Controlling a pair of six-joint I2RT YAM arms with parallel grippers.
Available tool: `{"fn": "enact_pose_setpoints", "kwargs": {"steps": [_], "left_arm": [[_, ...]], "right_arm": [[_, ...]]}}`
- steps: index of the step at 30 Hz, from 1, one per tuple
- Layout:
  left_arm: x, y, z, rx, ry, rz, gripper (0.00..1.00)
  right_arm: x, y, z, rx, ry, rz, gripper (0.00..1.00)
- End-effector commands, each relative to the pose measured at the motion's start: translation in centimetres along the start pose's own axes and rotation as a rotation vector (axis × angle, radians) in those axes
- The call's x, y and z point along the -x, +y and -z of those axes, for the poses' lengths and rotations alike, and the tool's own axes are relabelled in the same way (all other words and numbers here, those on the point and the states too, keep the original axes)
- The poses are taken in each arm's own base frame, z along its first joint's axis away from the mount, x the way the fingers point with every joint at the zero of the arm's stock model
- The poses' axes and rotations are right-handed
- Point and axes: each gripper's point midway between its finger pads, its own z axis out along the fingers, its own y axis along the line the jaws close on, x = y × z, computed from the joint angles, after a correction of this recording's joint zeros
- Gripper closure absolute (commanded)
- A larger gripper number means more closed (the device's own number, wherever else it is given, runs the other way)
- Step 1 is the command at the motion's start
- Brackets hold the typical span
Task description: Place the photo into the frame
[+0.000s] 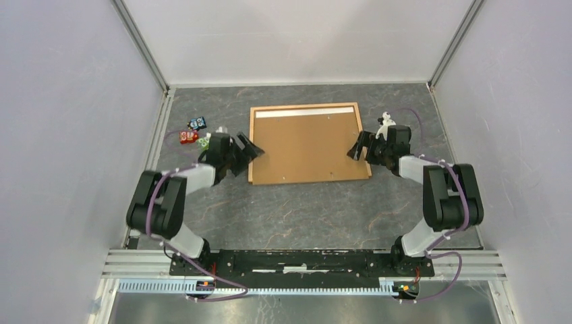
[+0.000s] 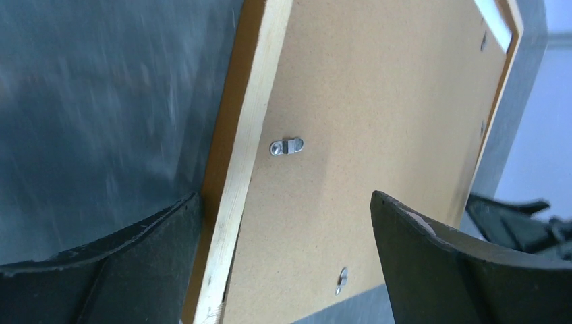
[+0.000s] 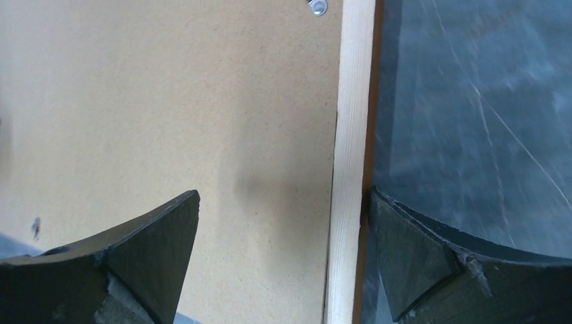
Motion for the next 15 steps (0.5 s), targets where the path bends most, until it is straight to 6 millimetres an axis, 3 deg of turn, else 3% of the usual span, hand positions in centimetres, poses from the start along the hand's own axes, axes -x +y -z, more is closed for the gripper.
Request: {"fn": "enact_pose_setpoints", "kwargs": {"steps": [1, 4, 7, 10, 12, 15], "left_arm": [[-6.2, -4.5, 5.0, -0.213, 0.125, 0.041, 0.02], [-8.5, -2.0, 7.3, -0.180, 0.153, 0.033, 0.01], [-9.7, 0.0, 9.2, -0.144, 0.150, -0.006, 0.00], [-9.4, 0.9, 10.5, -0.122, 0.108, -0.061, 0.00], [-8.9, 0.8, 10.9, -0.117, 0.082, -0.088, 0.00], [-8.0, 0.3, 10.9, -0.117, 0.053, -0.106, 0.00]], "right_arm": [[-2.1, 0.3, 2.3, -0.052, 0.084, 0.088, 0.02], [-2.3, -3.3, 3.8, -0.271, 0.138, 0.134, 0.02], [-1.5, -5.6, 6.9, -0.502, 0.136, 0.093, 0.02], [0.2, -4.0, 9.6, -0.549, 0.030, 0.080, 0.02], [0.2, -2.4, 10.9, -0.511, -0.036, 0.042, 0.02], [-3.6, 1.2, 10.6, -0.284, -0.011, -0.096, 0.02]]}}
